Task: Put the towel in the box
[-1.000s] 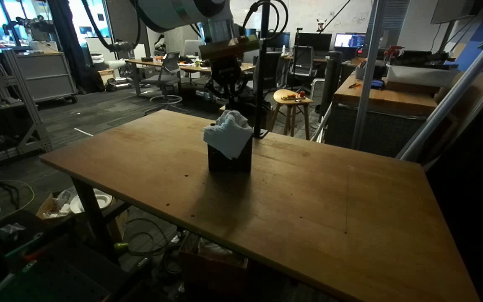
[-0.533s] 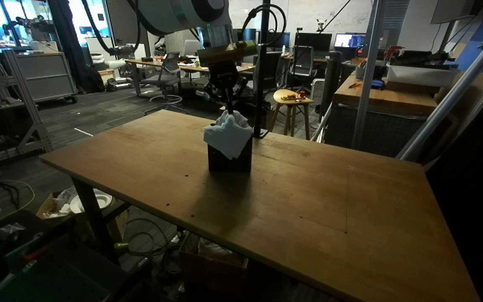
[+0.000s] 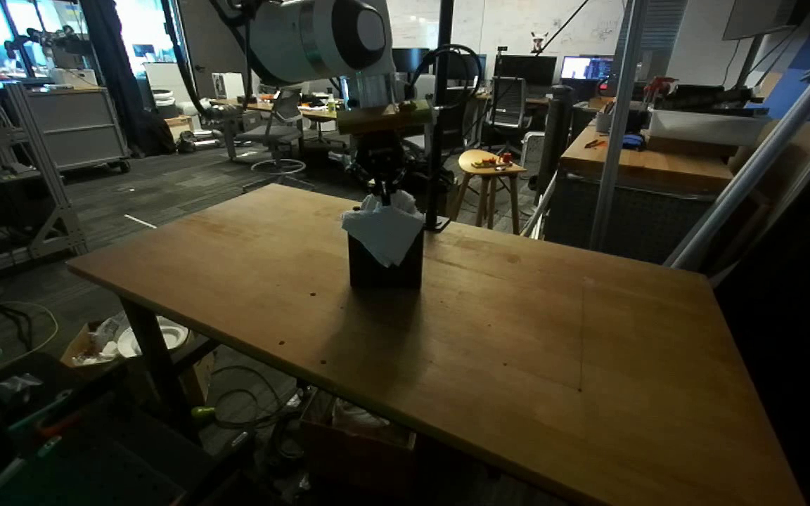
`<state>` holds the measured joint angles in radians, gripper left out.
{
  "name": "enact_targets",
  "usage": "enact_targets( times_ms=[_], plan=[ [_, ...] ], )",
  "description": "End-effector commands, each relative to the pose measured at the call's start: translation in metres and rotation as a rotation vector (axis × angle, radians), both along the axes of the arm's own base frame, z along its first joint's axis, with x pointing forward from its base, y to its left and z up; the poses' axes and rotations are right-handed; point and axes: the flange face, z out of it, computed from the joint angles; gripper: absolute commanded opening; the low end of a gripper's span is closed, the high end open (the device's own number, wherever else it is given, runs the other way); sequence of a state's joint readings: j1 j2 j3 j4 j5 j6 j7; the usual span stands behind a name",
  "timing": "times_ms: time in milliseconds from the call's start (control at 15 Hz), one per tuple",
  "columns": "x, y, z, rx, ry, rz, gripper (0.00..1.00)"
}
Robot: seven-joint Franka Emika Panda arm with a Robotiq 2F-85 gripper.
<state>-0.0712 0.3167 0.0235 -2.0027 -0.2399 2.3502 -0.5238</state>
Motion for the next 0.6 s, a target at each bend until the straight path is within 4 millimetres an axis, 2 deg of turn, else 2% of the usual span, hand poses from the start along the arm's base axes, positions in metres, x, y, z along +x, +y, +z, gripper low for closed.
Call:
enact_targets(
  times_ms=[0, 200, 400, 533],
  plan=[
    [0.022, -0.010, -0.020, 0.023, -0.009, -0.042, 0.05],
    [0.033, -0.012, -0.056, 0.047, 0.001, -0.071, 0.05],
    [0.030, -0.012, -0.103, 0.083, 0.014, -0.116, 0.05],
    [0.026, -0.010, -0.127, 0.102, 0.011, -0.134, 0.05]
  ],
)
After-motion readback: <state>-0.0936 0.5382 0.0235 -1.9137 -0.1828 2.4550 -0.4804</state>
